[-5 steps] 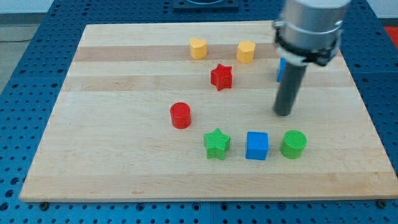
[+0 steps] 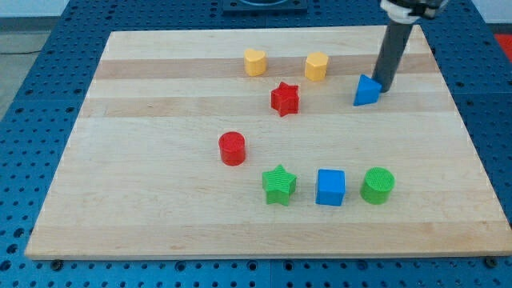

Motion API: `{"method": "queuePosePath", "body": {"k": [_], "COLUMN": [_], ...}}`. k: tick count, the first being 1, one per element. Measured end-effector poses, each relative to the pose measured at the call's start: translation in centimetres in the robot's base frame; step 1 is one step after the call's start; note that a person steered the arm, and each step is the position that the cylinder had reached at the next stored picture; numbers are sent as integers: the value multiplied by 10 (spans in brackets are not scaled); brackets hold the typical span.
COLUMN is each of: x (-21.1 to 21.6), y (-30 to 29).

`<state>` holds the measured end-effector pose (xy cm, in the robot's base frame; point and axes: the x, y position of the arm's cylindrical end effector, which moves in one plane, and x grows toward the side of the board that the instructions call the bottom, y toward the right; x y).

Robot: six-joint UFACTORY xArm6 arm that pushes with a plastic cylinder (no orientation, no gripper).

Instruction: Move the blue triangle at the bottom right side of the red star

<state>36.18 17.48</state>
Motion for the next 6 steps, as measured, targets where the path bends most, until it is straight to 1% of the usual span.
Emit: {"method": "queuePosePath", "body": {"k": [3, 4, 5, 6], "x": [77, 77, 70, 64], "y": [-96, -129, -115, -72]}}
